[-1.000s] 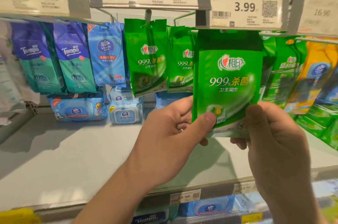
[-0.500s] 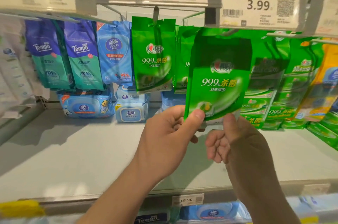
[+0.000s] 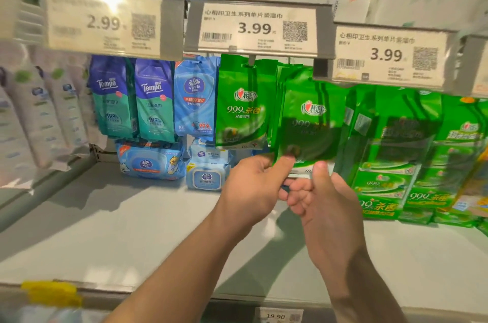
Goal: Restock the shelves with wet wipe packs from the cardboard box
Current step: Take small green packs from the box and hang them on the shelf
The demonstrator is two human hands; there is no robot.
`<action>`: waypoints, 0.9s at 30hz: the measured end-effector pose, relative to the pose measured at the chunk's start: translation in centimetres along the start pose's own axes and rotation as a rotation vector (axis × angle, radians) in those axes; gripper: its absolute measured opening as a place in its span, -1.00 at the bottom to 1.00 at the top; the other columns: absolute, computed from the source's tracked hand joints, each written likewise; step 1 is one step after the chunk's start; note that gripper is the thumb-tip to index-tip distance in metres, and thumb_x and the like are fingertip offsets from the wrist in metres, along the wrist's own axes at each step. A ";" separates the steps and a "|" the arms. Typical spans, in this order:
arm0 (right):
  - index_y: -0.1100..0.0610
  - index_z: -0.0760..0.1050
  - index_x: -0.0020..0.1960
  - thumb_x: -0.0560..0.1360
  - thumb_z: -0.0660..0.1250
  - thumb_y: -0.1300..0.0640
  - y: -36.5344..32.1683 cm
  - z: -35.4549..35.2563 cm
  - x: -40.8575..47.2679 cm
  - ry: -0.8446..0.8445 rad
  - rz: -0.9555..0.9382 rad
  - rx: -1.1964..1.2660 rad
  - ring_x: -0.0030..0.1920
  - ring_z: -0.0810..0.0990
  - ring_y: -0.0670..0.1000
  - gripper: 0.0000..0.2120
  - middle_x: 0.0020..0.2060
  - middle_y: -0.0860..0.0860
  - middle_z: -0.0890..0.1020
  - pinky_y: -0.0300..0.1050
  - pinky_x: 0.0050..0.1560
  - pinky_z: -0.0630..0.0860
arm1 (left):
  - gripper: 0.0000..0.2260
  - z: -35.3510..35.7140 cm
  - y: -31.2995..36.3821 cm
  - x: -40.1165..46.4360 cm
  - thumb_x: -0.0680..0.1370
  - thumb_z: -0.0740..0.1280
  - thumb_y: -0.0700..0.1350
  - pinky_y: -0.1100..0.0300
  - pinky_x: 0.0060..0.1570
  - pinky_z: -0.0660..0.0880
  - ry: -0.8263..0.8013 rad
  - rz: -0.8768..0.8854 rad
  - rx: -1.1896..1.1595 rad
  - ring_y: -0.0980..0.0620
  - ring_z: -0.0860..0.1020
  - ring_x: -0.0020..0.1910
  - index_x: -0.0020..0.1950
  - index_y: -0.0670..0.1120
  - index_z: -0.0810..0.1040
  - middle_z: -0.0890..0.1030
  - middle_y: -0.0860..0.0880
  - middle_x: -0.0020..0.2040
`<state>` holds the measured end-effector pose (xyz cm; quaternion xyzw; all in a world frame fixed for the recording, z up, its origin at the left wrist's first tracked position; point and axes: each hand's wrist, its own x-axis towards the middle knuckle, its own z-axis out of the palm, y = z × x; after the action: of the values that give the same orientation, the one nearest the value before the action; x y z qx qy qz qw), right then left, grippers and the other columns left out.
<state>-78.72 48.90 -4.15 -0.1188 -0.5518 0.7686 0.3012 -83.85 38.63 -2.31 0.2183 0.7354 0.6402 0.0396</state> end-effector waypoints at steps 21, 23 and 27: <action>0.27 0.54 0.19 0.49 0.35 0.01 4.3 -2.1 -2.8 -0.256 0.363 0.134 -0.17 0.71 0.27 -0.60 -0.14 0.32 0.68 0.13 -0.19 0.62 | -0.71 -2.5 -3.6 -7.5 0.56 0.22 0.20 0.00 -0.14 0.53 0.093 -0.225 0.073 0.01 0.69 -0.15 0.04 0.07 0.62 0.69 0.07 -0.08; 0.25 0.55 0.19 0.58 0.32 0.04 5.1 -1.9 -3.5 -0.289 0.409 0.066 -0.15 0.72 0.27 -0.68 -0.08 0.30 0.71 0.16 -0.11 0.61 | -0.74 -3.7 -4.2 -9.0 0.56 0.25 0.19 -0.02 -0.07 0.55 0.132 -0.265 0.061 0.00 0.69 -0.10 0.07 0.10 0.62 0.69 0.08 -0.05; 0.06 0.63 0.11 0.64 0.27 0.03 6.2 -0.4 -5.4 -0.384 0.338 -0.242 -0.04 0.74 0.19 -0.81 -0.07 0.06 0.76 0.25 0.11 0.63 | -0.55 -6.7 -5.3 -12.4 0.41 0.23 0.37 0.02 0.11 0.56 0.193 -0.274 0.175 0.17 0.63 -0.02 0.21 0.21 0.56 0.67 0.18 0.00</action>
<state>-76.29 44.71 -10.80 -0.0965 -0.6589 0.7448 0.0423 -76.39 27.39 -8.99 0.0561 0.8116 0.5803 0.0366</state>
